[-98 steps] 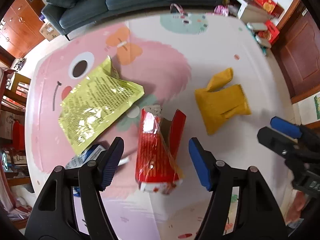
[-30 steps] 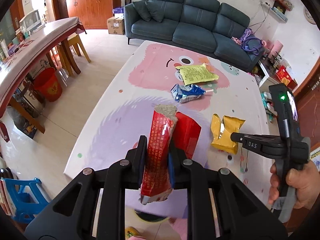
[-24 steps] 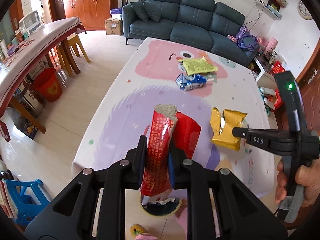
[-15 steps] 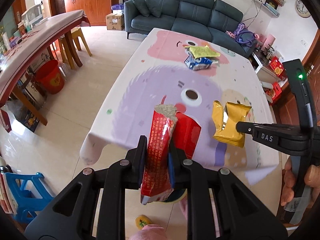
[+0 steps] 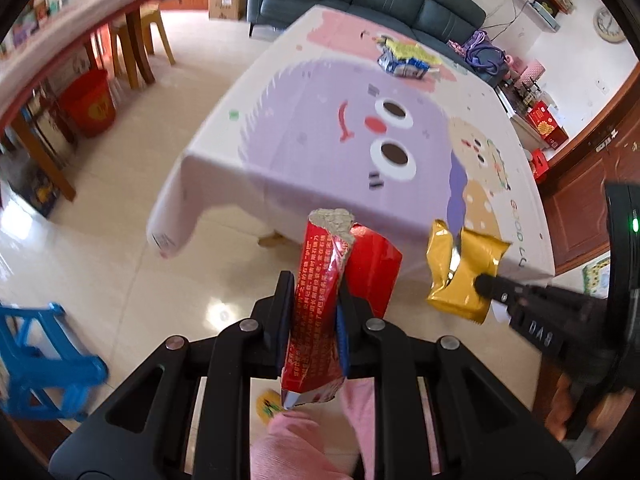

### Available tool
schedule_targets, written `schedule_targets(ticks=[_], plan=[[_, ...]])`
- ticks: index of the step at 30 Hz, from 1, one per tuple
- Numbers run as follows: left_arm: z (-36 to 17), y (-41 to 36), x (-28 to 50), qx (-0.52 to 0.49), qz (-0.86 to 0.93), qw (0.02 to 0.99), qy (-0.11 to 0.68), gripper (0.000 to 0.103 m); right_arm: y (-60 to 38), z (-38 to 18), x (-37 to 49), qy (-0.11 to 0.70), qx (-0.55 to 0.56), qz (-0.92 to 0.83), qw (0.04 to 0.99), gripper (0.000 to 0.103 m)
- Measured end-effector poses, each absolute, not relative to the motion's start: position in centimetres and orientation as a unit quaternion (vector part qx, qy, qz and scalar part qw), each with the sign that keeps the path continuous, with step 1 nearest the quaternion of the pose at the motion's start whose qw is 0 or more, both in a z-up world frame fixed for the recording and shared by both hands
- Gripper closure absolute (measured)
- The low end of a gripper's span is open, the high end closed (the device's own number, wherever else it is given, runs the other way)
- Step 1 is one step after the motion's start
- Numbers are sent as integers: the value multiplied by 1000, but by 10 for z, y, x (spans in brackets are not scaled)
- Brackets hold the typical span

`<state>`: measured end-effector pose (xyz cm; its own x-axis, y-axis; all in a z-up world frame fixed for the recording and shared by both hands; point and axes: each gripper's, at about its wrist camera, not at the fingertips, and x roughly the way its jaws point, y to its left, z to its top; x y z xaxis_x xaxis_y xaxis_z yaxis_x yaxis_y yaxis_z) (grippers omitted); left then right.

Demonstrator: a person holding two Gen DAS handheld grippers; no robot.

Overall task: Collect trash
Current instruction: 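Carry the red wrapper with the left gripper while the right gripper carries the yellow wrapper to the bin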

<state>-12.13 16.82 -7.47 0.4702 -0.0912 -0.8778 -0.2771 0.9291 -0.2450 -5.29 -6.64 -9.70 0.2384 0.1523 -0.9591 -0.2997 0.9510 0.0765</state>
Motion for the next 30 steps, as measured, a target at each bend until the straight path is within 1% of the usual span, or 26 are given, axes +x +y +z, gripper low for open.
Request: schedule_targets(ticks=[6, 12, 17, 23, 30], plan=[[-136, 161, -114, -213, 45, 808, 547, 87, -82, -149, -77, 610, -73, 123, 780, 99], [-218, 145, -93, -230, 38, 782, 579, 87, -99, -220, -94, 609, -92, 111, 780, 99], [-295, 129, -75, -233, 35, 762, 603, 87, -110, -307, -95, 635, -80, 107, 761, 99], [-387, 110, -52, -224, 37, 745, 627, 87, -116, -397, -79, 644, -57, 114, 754, 99], [-482, 91, -29, -226, 39, 730, 644, 85, -120, -482, -49, 647, -43, 125, 751, 98]])
